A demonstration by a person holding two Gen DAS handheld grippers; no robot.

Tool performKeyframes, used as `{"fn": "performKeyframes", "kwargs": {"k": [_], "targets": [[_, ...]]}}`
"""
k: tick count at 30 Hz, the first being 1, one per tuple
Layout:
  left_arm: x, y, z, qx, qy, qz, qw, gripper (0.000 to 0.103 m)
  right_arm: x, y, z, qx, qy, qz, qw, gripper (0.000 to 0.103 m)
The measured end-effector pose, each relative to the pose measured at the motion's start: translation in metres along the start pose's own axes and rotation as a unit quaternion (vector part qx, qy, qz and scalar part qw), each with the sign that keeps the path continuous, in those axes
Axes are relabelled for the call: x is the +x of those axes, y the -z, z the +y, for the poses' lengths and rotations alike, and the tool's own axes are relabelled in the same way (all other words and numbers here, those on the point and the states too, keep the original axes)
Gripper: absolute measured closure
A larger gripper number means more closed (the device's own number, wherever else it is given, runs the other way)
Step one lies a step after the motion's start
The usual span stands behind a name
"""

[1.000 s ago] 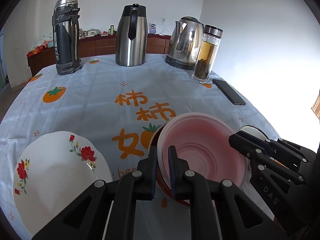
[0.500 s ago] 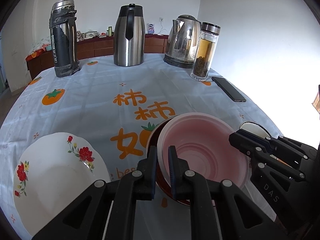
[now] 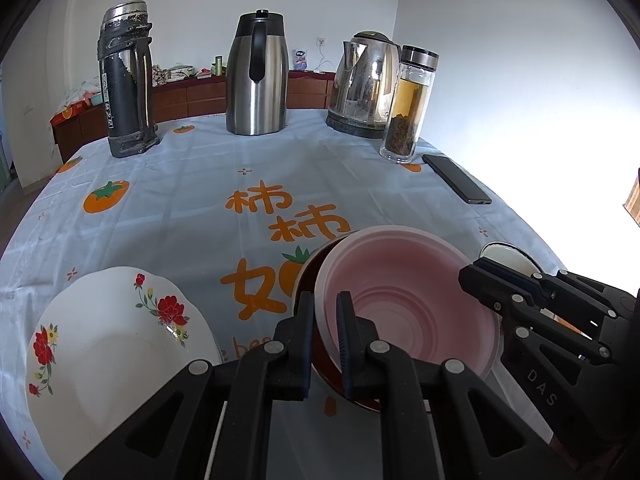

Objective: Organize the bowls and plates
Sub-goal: 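Hold the pink bowl nested in the steel bowl with both grippers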

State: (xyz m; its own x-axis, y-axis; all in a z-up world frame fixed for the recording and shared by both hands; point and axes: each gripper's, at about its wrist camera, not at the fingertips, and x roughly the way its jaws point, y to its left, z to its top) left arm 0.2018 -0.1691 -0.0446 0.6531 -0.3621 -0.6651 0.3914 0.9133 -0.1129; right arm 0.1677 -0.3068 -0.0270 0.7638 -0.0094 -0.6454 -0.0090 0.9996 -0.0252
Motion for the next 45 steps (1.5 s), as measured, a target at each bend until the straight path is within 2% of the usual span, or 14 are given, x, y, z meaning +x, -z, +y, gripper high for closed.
{"fn": "performKeyframes", "kwargs": {"k": [16, 19, 31, 32, 34, 35, 36, 44, 45], "targets": [[0.000, 0.000, -0.001, 0.001, 0.001, 0.000, 1.0000, 0.090, 0.001, -0.001, 0.001, -0.011, 0.009, -0.001, 1.000, 0.093], [0.001, -0.001, 0.000, 0.000, 0.002, -0.001, 1.0000, 0.090, 0.001, 0.000, 0.001, -0.006, 0.002, -0.003, 1.000, 0.088], [0.000, -0.001, -0.001, 0.004, 0.000, -0.002, 1.0000, 0.090, 0.001, 0.002, 0.004, -0.013, 0.004, -0.007, 1.000, 0.088], [0.000, -0.001, 0.000, 0.004, 0.001, -0.002, 1.0000, 0.089, 0.000, 0.003, 0.003, -0.013, 0.003, -0.008, 1.000, 0.087], [0.000, -0.001, 0.000, 0.003, 0.012, -0.002, 0.9999, 0.078, -0.001, 0.003, 0.002, -0.010, -0.012, -0.010, 1.000, 0.076], [0.000, -0.001, -0.001, 0.004, 0.017, -0.001, 0.9998, 0.073, -0.001, 0.003, 0.002, -0.008, -0.021, -0.011, 1.000, 0.059], [-0.001, -0.001, -0.002, 0.005, 0.015, -0.003, 0.9999, 0.069, -0.003, 0.004, 0.003, -0.010, -0.023, -0.016, 1.000, 0.055], [-0.006, -0.002, -0.005, 0.010, 0.017, -0.018, 0.9997, 0.059, -0.010, 0.006, 0.000, -0.008, -0.014, -0.029, 0.999, 0.053], [-0.008, -0.002, -0.006, 0.012, 0.009, -0.024, 0.9996, 0.052, -0.011, 0.006, -0.001, -0.008, -0.014, -0.031, 0.999, 0.052]]}}
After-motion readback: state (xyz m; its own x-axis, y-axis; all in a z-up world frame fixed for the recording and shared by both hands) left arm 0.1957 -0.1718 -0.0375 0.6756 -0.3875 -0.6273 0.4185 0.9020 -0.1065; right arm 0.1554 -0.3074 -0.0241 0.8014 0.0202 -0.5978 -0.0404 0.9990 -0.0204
